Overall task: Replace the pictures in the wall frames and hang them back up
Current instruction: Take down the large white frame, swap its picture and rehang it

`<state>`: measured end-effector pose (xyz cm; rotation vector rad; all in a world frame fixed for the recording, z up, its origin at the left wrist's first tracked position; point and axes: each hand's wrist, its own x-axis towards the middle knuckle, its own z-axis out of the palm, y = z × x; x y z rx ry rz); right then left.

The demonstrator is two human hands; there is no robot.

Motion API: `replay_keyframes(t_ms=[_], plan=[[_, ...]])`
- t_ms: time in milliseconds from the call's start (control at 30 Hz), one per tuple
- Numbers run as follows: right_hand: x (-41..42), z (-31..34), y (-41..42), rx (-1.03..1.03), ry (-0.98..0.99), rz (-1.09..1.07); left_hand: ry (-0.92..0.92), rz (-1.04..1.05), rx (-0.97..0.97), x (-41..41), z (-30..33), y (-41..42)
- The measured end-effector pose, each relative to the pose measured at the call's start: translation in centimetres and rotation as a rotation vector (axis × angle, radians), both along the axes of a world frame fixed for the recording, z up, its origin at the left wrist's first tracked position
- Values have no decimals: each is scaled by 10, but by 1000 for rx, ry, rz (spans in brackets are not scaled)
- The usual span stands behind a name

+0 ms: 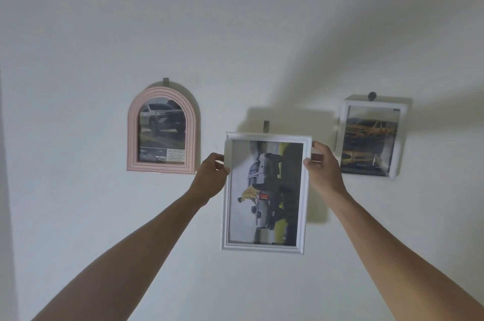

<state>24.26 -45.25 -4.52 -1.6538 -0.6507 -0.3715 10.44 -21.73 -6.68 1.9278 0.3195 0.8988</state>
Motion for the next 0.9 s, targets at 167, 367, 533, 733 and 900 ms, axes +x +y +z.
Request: replay_keyframes(t_ms=[167,367,533,733,900], plan=[[17,5,18,9,-25,-71,-25,53,23,22,7,13],[29,6,31,6,-29,-100,-59,93,39,38,5,23],[33,3,38,17,-39,-97,-105,114,15,46,1,27],[33,-1,40,0,-95,-137,-130,146,57,48,-2,31],[26,0,43,-52,-174,-201,-162,228,230,48,-3,27]])
